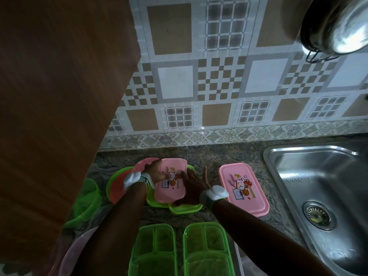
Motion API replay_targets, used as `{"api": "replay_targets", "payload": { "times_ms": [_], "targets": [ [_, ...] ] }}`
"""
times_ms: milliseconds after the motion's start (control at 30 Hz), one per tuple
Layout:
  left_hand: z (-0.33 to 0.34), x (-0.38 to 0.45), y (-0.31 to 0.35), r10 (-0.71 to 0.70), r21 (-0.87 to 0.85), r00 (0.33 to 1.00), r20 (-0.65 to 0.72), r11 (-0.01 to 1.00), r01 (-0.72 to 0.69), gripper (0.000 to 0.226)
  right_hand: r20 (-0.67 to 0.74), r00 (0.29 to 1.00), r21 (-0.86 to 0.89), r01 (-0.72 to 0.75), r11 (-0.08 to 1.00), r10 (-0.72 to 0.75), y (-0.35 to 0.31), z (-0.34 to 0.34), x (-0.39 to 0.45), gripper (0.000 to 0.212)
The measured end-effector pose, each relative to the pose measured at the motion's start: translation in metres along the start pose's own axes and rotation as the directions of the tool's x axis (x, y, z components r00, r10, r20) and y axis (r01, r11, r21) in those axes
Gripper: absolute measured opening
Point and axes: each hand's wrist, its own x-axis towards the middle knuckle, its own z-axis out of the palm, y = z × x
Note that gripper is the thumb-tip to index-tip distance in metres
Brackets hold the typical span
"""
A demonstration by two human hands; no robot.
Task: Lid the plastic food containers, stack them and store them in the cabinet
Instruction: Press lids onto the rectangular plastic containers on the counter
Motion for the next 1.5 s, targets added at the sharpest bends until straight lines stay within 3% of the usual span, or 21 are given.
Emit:
{"api": "replay_targets", "payload": {
  "times_ms": [233, 433, 667, 967, 1500],
  "targets": [
    [-0.004, -0.009, 0.003, -0.013, -0.012, 0.993, -0.118, 1.0, 0.011, 0.065, -0.044, 0.997, -0.07, 0.054, 0.996, -0.057, 0.009, -0.006, 0.0, 0.136],
    [-0.013, -0.029, 0.007, -0.035, -0.148, 0.984, -0.172, 0.989, 0.009, 0.053, -0.06, 0.991, -0.139, 0.114, 0.984, -0.123, 0.014, -0.031, -0.012, 0.133],
    [-0.019, -0.063, 0.04, 0.089, -0.165, 0.967, -0.237, 0.978, -0.131, 0.047, -0.081, 0.986, -0.174, 0.13, 0.976, -0.145, 0.026, -0.067, -0.056, 0.13],
    [0.01, -0.109, 0.089, 0.148, -0.129, 0.961, -0.235, 0.975, -0.181, 0.051, -0.078, 0.991, -0.153, 0.097, 0.983, -0.11, 0.059, -0.07, -0.127, 0.134],
    [0.091, -0.187, 0.163, 0.103, -0.199, 0.986, -0.13, 0.972, -0.127, 0.057, -0.065, 0.995, -0.111, 0.074, 0.991, -0.081, 0.108, -0.034, -0.257, 0.135]
  ]
}}
